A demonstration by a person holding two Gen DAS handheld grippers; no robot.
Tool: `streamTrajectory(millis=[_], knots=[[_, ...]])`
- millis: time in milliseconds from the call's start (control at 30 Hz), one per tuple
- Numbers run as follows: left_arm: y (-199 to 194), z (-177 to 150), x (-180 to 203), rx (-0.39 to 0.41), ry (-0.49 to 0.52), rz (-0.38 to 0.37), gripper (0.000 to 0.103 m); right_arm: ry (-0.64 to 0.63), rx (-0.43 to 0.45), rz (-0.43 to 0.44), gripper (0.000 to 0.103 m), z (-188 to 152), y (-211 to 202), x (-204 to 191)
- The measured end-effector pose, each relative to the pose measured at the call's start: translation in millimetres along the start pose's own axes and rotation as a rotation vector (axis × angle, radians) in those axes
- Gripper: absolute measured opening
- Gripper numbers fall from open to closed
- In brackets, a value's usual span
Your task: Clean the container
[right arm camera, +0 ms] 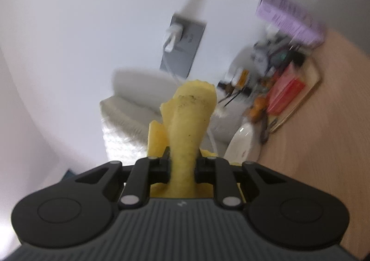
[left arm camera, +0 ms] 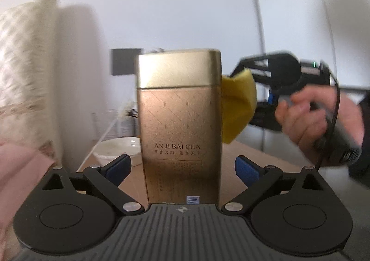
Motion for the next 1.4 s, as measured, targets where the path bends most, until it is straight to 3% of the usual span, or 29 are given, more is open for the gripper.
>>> streamTrajectory(millis=[100, 367, 600, 800, 1033, 1133, 1267, 1400], knots=[[-12, 1, 11, 0.034, -0.021, 0.052, 0.097, 0.019, -0.029, 0.039, 0.019, 0, 6, 3], [-14, 4, 36, 0.040, 0.003, 0.034, 0.093, 0.066, -0.044, 0.045, 0.019, -16, -4, 19], [-5, 4, 28, 0.048, 0.011, 0.004, 0.093, 0.021, 0.001, 0.109, 0.019, -15, -23, -10], [-2, 8, 21, 0.019, 0.011, -0.033, 0.093, 0.073, -0.001, 0.044, 0.018, -26, -31, 14], [6, 11, 9, -0.011, 0.023, -0.039, 0.093, 0.029, 0.050, 0.120, 0.018, -27, -41, -15], [8, 13, 9, -0.024, 0.020, -0.052, 0.095, 0.058, 0.062, 0.091, 0.018, -34, -45, -4], [8, 11, 11, -0.007, 0.031, -0.025, 0.095, 0.105, 0.069, 0.017, 0.018, -48, -51, 23], [11, 11, 14, -0.022, 0.082, 0.012, 0.095, 0.114, 0.079, 0.043, 0.018, -47, -54, 8]])
Point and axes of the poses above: each gripper's, at about its wrist camera, not at the fingertips, and y roughly the way its jaws point, x to its right, z to its top, the point moved 7 cm from there along y, roughly the way its jaws point, and after that the axes turned 4 degrees about -x, right-handed, at the moved point
